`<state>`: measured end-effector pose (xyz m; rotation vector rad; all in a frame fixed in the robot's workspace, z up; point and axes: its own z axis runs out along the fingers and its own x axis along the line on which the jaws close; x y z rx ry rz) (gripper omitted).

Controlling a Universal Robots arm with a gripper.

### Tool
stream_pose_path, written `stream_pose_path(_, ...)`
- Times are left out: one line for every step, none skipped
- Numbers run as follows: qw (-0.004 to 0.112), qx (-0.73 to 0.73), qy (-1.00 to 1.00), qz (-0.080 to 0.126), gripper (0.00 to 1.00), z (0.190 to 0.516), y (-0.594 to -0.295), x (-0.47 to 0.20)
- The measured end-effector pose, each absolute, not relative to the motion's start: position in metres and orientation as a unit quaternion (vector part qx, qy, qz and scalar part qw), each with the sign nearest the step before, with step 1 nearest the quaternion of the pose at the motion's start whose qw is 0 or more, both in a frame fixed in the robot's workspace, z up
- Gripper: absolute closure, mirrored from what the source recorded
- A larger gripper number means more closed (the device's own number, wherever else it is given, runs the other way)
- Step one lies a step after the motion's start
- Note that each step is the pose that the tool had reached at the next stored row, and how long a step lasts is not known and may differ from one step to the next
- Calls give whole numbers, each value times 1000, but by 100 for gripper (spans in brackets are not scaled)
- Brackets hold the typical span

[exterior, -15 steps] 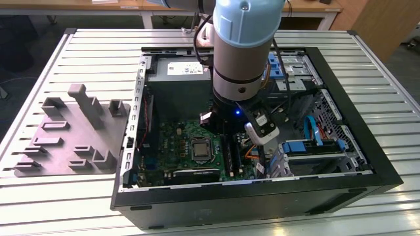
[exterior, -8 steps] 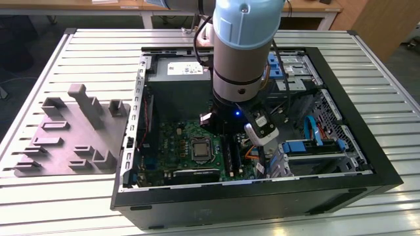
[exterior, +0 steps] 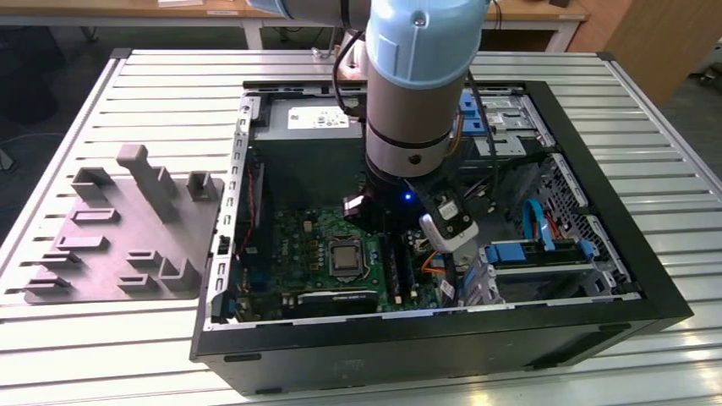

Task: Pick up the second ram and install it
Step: 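Insert the second ram into the second slot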

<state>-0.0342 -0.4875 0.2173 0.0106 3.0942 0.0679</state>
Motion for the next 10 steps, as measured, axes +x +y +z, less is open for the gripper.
stream_pose_path(23, 3, 999, 22, 89, 217, -487, -34)
stream_pose_path(23, 3, 999, 22, 89, 217, -487, -34)
stream_pose_path(23, 3, 999, 22, 89, 216, -487, -34)
stream_pose_path(23, 3, 999, 22, 89, 216, -487, -34)
stream_pose_path(23, 3, 999, 22, 89, 215, -488, -34)
stream_pose_path(23, 3, 999, 22, 89, 215, -488, -34)
stream_pose_path(23, 3, 999, 22, 89, 215, -488, -34)
stream_pose_path(23, 3, 999, 22, 89, 215, -488, -34)
stream_pose_path(23, 3, 999, 22, 89, 215, -487, -34)
stream_pose_path(23, 3, 999, 22, 89, 215, -488, -34)
